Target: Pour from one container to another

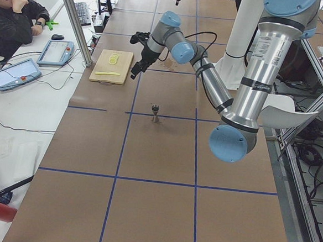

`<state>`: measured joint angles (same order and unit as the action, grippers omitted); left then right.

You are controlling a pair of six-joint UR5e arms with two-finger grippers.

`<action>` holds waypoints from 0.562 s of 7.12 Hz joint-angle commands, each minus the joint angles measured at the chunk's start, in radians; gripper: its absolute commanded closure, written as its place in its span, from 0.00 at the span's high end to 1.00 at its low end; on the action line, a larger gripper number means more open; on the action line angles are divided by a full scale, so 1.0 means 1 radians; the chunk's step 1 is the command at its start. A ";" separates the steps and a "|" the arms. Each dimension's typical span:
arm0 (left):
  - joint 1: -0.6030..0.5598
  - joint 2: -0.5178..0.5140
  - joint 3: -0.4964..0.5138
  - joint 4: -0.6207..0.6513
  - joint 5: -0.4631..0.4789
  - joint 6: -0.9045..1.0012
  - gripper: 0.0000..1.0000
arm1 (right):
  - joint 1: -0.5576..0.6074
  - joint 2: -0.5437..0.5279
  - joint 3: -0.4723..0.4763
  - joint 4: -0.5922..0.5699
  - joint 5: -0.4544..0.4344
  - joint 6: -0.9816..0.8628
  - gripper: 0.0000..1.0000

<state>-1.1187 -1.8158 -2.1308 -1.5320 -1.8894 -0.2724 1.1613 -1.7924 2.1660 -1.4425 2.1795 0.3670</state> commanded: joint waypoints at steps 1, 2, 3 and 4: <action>-0.247 0.000 0.238 -0.069 -0.205 0.259 1.00 | 0.140 0.096 -0.055 -0.248 0.047 -0.294 1.00; -0.288 0.003 0.308 -0.068 -0.241 0.303 1.00 | 0.217 0.096 -0.116 -0.263 0.148 -0.384 1.00; -0.314 0.018 0.325 -0.065 -0.252 0.315 1.00 | 0.288 0.093 -0.179 -0.263 0.207 -0.486 1.00; -0.340 0.079 0.325 -0.068 -0.316 0.349 1.00 | 0.340 0.084 -0.213 -0.265 0.210 -0.529 1.00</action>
<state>-1.4214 -1.7867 -1.8249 -1.5975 -2.1463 0.0374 1.4275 -1.7035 2.0068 -1.6986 2.3557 -0.0804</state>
